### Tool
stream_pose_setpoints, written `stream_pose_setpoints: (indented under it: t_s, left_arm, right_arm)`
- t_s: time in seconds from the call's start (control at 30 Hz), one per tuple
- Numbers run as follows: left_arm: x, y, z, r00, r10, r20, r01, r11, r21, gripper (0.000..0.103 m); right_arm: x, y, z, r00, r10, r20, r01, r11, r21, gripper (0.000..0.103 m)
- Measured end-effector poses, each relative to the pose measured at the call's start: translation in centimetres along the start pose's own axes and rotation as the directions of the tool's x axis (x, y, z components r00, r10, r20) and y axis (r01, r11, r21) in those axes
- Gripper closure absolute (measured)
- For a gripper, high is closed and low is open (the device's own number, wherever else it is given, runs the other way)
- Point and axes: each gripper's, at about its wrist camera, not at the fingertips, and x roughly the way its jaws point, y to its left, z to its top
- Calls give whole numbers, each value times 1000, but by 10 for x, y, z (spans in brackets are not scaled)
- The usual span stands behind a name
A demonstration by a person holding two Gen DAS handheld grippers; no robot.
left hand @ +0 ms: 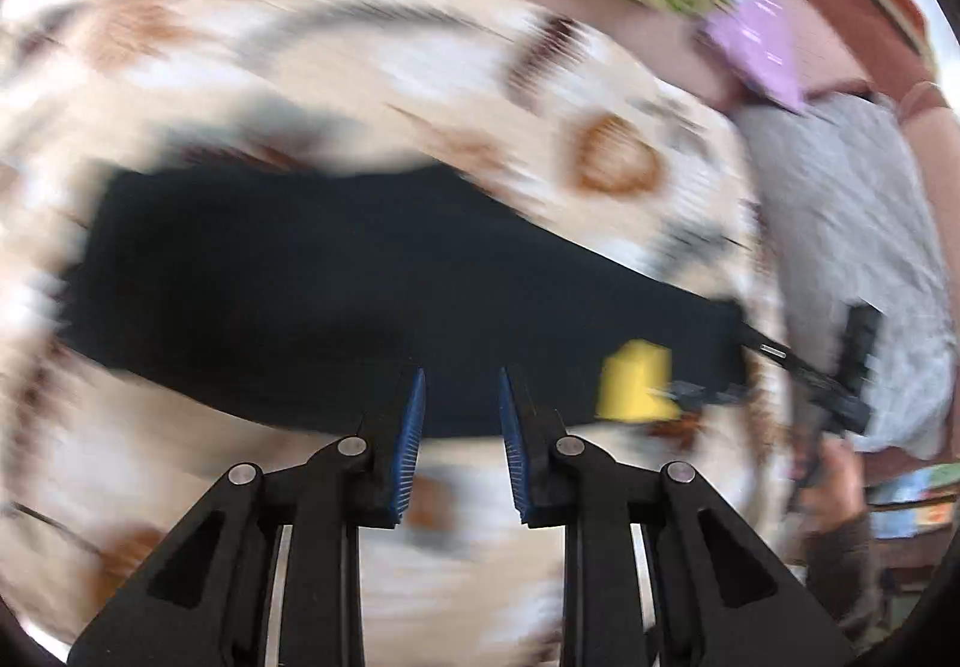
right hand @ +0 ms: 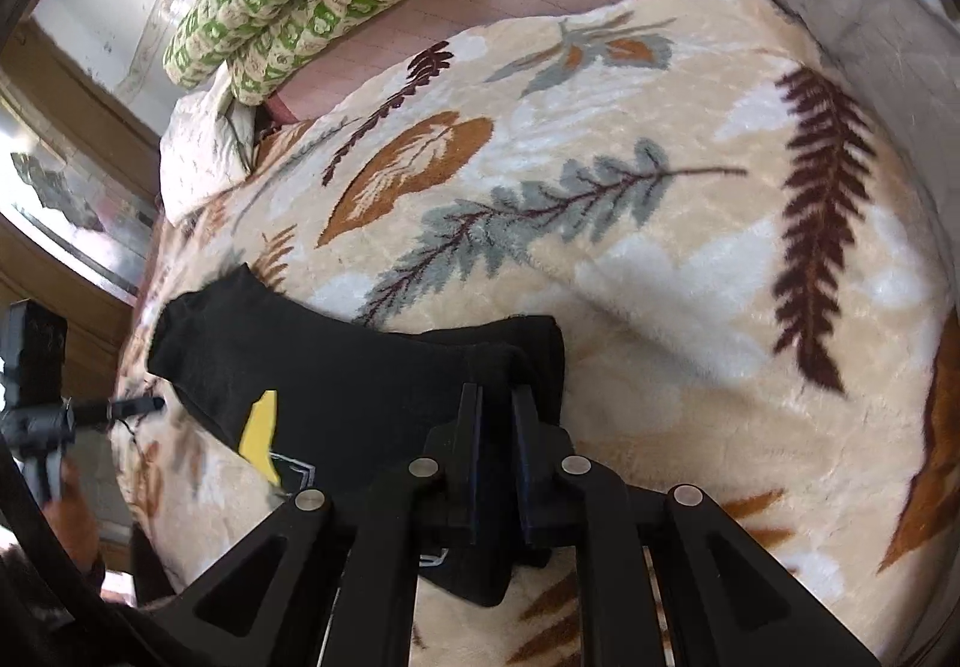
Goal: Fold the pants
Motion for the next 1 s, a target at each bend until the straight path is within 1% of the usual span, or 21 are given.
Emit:
stream_pose_setpoints:
  t_s: [0.03,0.07,0.1,0.13,0.2,0.23,0.3,0.37,0.4,0.47,0.57,0.63,0.73,0.77,0.83,0.93,1.0]
  left_arm:
    - [-8,26,11,999,43,7,-43,999,1,67]
    - [-12,41,17,998,69,14,-69,998,-6,56]
    - [-16,65,26,994,104,19,-103,994,-20,53]
    - [-18,83,32,991,130,16,-130,991,-32,53]
    - [-18,111,41,991,134,-3,-134,990,-42,53]
    - [-17,123,44,991,130,-15,-130,990,-62,53]
    - [-10,135,48,993,107,-43,-109,993,-46,53]
    - [-3,138,50,993,111,-49,-113,993,-29,53]
    - [2,139,50,992,106,-65,-108,994,-18,53]
    - [12,141,52,992,83,-97,-84,996,-9,53]
    - [30,139,49,987,26,-161,-29,999,-19,53]
    - [31,134,46,986,-8,-169,6,1000,-13,53]
    - [32,127,43,988,19,-151,-18,1000,7,51]
    - [32,126,44,990,24,-140,-24,1000,0,51]
    - [31,129,45,993,27,-113,-31,999,-28,51]
    - [31,135,45,996,5,-89,-14,995,-99,52]
    - [33,136,43,996,18,-92,-29,993,-114,55]
  right_arm:
    - [-2,-1,-2,1000,3,4,-3,1000,13,84]
    - [-3,-3,-3,1000,11,1,-11,999,32,77]
    - [-6,-4,-5,1000,19,6,-19,999,50,75]
    - [-8,-4,-7,1000,25,12,-26,998,60,73]
    - [-10,-3,-9,999,34,17,-35,997,72,72]
    - [-11,-3,-11,999,33,15,-34,996,81,71]
    - [-12,-1,-13,999,30,14,-32,995,92,70]
    - [-14,0,-15,999,33,18,-34,994,100,70]
    - [-14,0,-17,999,33,19,-35,994,107,70]
    - [-15,-2,-19,999,35,18,-37,992,121,69]
    - [-15,-2,-22,999,39,16,-41,990,137,69]
    - [-16,-4,-23,999,39,22,-42,989,144,69]
    - [-17,-9,-25,999,40,32,-45,983,177,63]
    - [-17,-11,-26,999,41,28,-45,982,184,62]
    - [-14,-12,-26,999,37,18,-40,982,186,62]
    - [-8,-8,-24,1000,13,13,-15,986,166,62]
    - [-7,-4,-20,999,-6,36,0,988,153,62]
